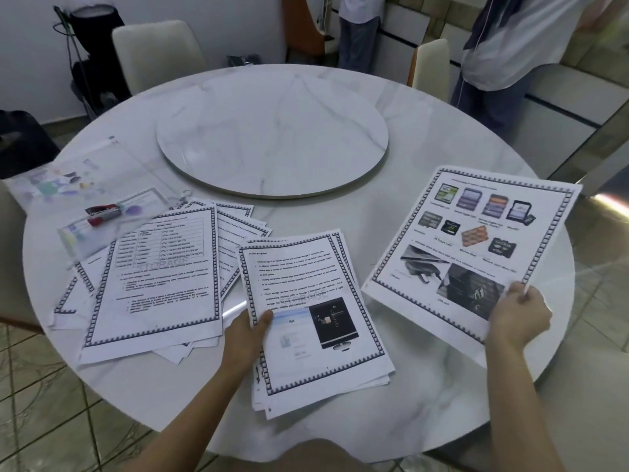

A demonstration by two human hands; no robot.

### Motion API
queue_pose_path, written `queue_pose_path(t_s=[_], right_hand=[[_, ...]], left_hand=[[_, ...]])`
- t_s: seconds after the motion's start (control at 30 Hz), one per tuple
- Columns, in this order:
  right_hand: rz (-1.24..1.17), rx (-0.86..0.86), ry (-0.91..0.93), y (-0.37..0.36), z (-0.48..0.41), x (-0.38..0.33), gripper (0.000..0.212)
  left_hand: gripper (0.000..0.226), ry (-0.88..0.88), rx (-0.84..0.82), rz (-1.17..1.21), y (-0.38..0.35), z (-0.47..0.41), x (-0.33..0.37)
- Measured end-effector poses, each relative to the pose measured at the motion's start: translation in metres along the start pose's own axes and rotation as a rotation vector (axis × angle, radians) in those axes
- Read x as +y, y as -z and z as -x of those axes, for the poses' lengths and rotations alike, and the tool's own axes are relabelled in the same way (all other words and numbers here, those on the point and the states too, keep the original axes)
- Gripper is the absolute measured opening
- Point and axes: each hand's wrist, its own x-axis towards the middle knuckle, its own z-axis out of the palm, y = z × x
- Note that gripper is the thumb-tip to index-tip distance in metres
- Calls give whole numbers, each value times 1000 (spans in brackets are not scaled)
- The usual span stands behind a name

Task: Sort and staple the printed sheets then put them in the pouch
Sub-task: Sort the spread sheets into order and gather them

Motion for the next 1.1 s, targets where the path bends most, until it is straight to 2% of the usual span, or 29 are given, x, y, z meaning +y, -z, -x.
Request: queue_pose_path(t_s=[0.13,0.33,0.5,0.67,0.93,1.1], right_hand=[[-30,-43,9,-6,-6,3,33],[96,-381,110,-23,13,13,29],[107,-633,179,-45,40,36,27],[149,-811,261,-51,60,41,27],[187,-863,324,-55,62,44,18],[155,-817,298,-53,49,50,21]], left_hand=[[30,10,-28,24,-6,2,2],[24,6,-70,64,-18,8,8],[20,23,-108,123,-30,9,17],[19,38,-139,123,-40,10,23],[15,37,-151,54,-55,13,25],[30,51,-154,17,-61,15,29]])
